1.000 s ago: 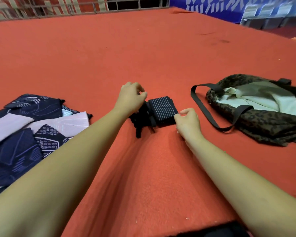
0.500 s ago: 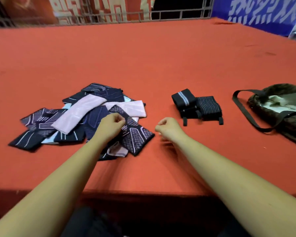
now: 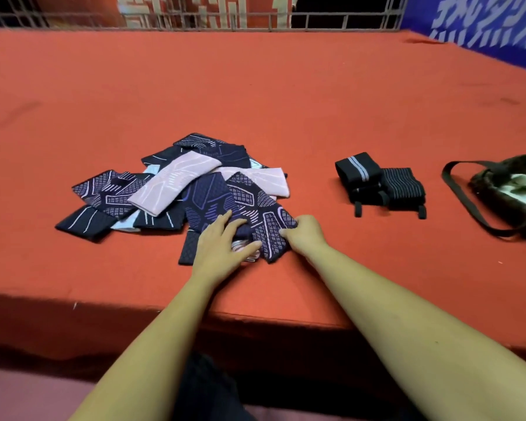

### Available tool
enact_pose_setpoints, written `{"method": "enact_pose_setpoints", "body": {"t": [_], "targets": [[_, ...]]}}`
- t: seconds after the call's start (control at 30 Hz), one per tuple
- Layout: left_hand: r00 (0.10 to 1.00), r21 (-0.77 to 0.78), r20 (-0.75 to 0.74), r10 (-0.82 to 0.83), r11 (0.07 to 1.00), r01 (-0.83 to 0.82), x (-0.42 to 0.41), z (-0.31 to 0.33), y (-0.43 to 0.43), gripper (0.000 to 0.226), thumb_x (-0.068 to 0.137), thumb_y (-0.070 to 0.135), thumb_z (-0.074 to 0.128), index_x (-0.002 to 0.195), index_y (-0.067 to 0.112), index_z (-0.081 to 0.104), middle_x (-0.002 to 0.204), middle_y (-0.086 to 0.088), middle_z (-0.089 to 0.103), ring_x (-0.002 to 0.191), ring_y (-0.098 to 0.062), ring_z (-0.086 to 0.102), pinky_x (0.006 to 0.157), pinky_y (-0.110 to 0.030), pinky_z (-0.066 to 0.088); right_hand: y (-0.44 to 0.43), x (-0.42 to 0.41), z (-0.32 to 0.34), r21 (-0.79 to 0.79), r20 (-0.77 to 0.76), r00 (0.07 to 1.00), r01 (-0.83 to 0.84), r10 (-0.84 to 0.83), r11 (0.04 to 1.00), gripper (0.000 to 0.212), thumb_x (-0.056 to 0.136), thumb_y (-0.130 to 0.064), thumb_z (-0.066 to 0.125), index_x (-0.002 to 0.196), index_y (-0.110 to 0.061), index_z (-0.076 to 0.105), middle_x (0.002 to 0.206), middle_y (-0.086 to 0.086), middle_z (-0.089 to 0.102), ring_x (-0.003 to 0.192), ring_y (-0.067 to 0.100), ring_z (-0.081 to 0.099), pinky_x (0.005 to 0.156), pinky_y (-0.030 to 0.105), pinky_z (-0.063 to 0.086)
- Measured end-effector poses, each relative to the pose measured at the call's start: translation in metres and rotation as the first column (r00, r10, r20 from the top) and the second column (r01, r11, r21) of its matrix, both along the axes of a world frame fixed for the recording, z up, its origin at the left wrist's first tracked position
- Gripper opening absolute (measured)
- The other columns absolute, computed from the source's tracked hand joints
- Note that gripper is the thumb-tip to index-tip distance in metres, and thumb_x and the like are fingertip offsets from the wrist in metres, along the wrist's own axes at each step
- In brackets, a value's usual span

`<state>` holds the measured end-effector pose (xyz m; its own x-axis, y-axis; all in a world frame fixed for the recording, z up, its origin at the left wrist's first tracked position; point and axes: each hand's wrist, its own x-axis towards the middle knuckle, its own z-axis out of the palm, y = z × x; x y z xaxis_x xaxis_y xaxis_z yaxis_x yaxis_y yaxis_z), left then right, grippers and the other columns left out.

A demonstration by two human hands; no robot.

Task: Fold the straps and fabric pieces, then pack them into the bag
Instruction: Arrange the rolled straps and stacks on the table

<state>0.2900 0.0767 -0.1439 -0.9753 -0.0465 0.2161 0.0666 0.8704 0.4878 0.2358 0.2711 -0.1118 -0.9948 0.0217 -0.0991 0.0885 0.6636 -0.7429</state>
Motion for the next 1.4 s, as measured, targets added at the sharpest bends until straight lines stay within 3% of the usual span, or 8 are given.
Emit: {"method": "enact_pose_setpoints", "body": {"t": [0.17, 0.3, 0.53, 0.67, 0.8, 0.93, 1.13, 1.4], "targets": [[0.999, 0.095, -0.035, 0.017, 0.995, -0.013, -0.001, 0.000, 0.000, 0.066, 0.085, 0.068, 0.031, 0.136, 0.034, 0.055, 0.154, 0.002, 0.041, 0.143, -0.018, 0.036, 0.118, -0.044, 0.024, 0.019, 0.014, 0.033, -0.429, -0.103, 0.995, -0.055, 0.012, 0.901, 0.019, 0.078, -0.015, 0.072, 0.068, -0.018, 0.056, 0.072, 0.001, 0.061, 0.067, 0.016, 0.055, 0.064, 0.025, 0.047], [0.999, 0.118, -0.038, 0.034, 0.993, -0.030, -0.002, -0.003, 0.000, 0.065, 0.087, 0.064, 0.028, 0.131, 0.027, 0.059, 0.148, 0.001, 0.049, 0.136, -0.020, 0.045, 0.115, -0.046, 0.031, 0.047, 0.033, 0.057, -0.669, -0.115, 0.993, -0.056, -0.028, 0.741, 0.008, 0.067, -0.017, 0.066, 0.073, -0.016, 0.061, 0.081, 0.008, 0.063, 0.081, 0.023, 0.058, 0.077, 0.046, 0.050], [0.987, 0.350, -0.160, 0.021, 0.936, 0.036, 0.005, 0.036, 0.061, 0.051, 0.091, 0.052, 0.052, 0.119, 0.010, 0.060, 0.116, -0.003, 0.061, 0.110, -0.017, 0.052, 0.100, -0.036, 0.039, 0.114, 0.068, 0.105, -0.823, -0.031, 0.999, -0.046, 0.036, 0.567, 0.018, 0.086, -0.004, 0.053, 0.102, -0.005, 0.062, 0.086, 0.013, 0.065, 0.072, 0.023, 0.065, 0.071, 0.035, 0.055], [0.961, 0.676, 0.095, -0.259, 0.725, 0.129, 0.002, 0.063, 0.121, 0.042, 0.099, 0.047, 0.050, 0.128, 0.018, 0.057, 0.126, 0.001, 0.063, 0.109, -0.005, 0.059, 0.098, -0.021, 0.046, 0.137, 0.080, 0.132, -0.850, 0.044, 0.991, -0.029, 0.126, 0.525, 0.015, 0.086, -0.010, 0.051, 0.091, -0.004, 0.064, 0.072, 0.012, 0.069, 0.058, 0.022, 0.067, 0.058, 0.030, 0.058], [0.814, 0.925, 0.343, -0.468, 0.318, -0.207, 0.011, 0.064, 0.151, 0.052, 0.098, 0.054, 0.045, 0.117, 0.015, 0.072, 0.084, 0.002, 0.076, 0.074, -0.012, 0.073, 0.064, -0.022, 0.059, 0.167, 0.080, 0.143, -0.902, 0.042, 0.990, -0.019, 0.132, 0.432, 0.037, 0.092, -0.009, 0.041, 0.077, -0.003, 0.075, 0.072, 0.013, 0.072, 0.060, 0.023, 0.070, 0.058, 0.029, 0.059], [0.716, 0.924, 0.349, -0.605, 0.092, -0.372, 0.021, 0.048, 0.165, 0.028, 0.089, 0.027, 0.060, 0.096, 0.006, 0.076, 0.079, -0.012, 0.072, 0.059, -0.018, 0.069, 0.054, -0.027, 0.058, 0.210, 0.073, 0.115, -0.860, 0.159, 0.987, 0.121, 0.035, 0.496, 0.034, 0.089, -0.012, 0.052, 0.116, 0.002, 0.066, 0.101, 0.020, 0.071, 0.080, 0.028, 0.071, 0.076, 0.039, 0.060], [0.889, 0.852, 0.374, -0.264, 0.477, -0.216, 0.005, 0.032, 0.180, 0.016, 0.090, 0.003, 0.064, 0.106, 0.004, 0.065, 0.099, -0.021, 0.071, 0.079, -0.028, 0.070, 0.077, -0.043, 0.060, 0.269, 0.074, 0.038, -0.336, 0.222, 0.949, 0.292, -0.226, 0.895, 0.023, 0.088, -0.010, 0.069, 0.072, -0.010, 0.053, 0.069, 0.014, 0.056, 0.055, 0.019, 0.053, 0.051, 0.024, 0.044], [0.933, 0.644, 0.343, -0.110, 0.751, -0.148, -0.013, 0.035, 0.210, 0.020, 0.086, 0.023, 0.067, 0.101, 0.015, 0.056, 0.099, -0.003, 0.066, 0.085, -0.018, 0.063, 0.080, -0.033, 0.050, 0.271, 0.062, 0.000, 0.180, -0.229, 0.927, 0.340, -0.297, 0.923, 0.049, 0.089, -0.018, 0.064, 0.134, -0.007, 0.047, 0.120, 0.020, 0.056, 0.110, 0.036, 0.055, 0.097, 0.040, 0.043]]}}
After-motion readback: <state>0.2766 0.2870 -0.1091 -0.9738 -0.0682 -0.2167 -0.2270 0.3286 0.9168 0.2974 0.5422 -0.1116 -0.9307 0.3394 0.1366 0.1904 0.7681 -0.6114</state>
